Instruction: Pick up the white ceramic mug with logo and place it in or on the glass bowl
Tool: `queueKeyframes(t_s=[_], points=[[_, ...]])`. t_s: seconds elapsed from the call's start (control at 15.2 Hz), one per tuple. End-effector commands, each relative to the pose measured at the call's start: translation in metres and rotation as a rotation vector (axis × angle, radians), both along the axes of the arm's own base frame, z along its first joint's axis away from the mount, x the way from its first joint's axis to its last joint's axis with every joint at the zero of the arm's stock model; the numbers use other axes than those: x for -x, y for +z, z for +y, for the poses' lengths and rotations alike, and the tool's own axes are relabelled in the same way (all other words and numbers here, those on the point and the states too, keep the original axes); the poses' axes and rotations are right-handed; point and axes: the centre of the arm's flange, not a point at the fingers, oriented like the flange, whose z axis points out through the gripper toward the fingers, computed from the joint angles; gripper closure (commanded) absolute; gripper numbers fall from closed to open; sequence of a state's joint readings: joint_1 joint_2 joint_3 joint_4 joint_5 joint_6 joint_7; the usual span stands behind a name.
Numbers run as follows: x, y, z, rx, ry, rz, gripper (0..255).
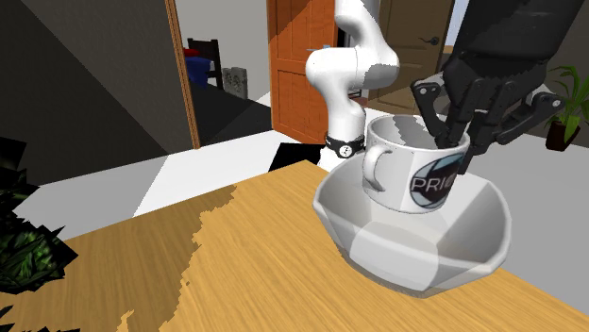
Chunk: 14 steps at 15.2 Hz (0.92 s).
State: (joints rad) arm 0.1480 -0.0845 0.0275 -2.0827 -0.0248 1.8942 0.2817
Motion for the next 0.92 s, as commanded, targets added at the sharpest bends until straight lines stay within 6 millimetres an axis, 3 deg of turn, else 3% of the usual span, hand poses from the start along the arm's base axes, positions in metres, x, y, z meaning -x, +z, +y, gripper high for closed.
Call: queueKeyframes(t_s=[0.0,0.4,0.46,0.79,0.86], points=[[0.000,-0.003,0.000,0.000,0.000,-0.001,255],[0.000,-0.003,0.000,0.000,0.000,-0.001,255],[0.000,-0.003,0.000,0.000,0.000,-0.001,0],[0.000,-0.003,0.000,0.000,0.000,-0.001,0],[-0.001,0.011,0.001,0.000,0.000,-0.001,0]])
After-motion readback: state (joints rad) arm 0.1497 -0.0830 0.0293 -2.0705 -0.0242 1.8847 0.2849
